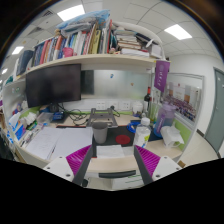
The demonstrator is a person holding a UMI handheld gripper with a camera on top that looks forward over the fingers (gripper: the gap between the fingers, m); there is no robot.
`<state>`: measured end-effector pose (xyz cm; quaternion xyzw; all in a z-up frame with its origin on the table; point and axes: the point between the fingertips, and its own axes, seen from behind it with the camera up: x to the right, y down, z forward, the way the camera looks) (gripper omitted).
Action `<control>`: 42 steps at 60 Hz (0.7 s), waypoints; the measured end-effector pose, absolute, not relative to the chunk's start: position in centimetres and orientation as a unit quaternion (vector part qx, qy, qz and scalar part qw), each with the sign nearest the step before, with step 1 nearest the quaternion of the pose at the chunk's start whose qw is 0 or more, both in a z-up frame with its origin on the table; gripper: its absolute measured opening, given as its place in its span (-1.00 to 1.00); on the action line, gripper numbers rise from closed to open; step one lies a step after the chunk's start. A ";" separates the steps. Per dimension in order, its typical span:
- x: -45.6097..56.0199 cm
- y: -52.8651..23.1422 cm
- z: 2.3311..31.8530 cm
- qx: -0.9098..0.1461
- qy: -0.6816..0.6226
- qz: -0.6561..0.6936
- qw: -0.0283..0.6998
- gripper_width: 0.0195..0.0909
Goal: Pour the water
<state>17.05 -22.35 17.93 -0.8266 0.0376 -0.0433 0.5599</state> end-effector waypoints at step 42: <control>32.9 -5.0 8.5 -0.795 -0.004 -0.029 0.605 0.72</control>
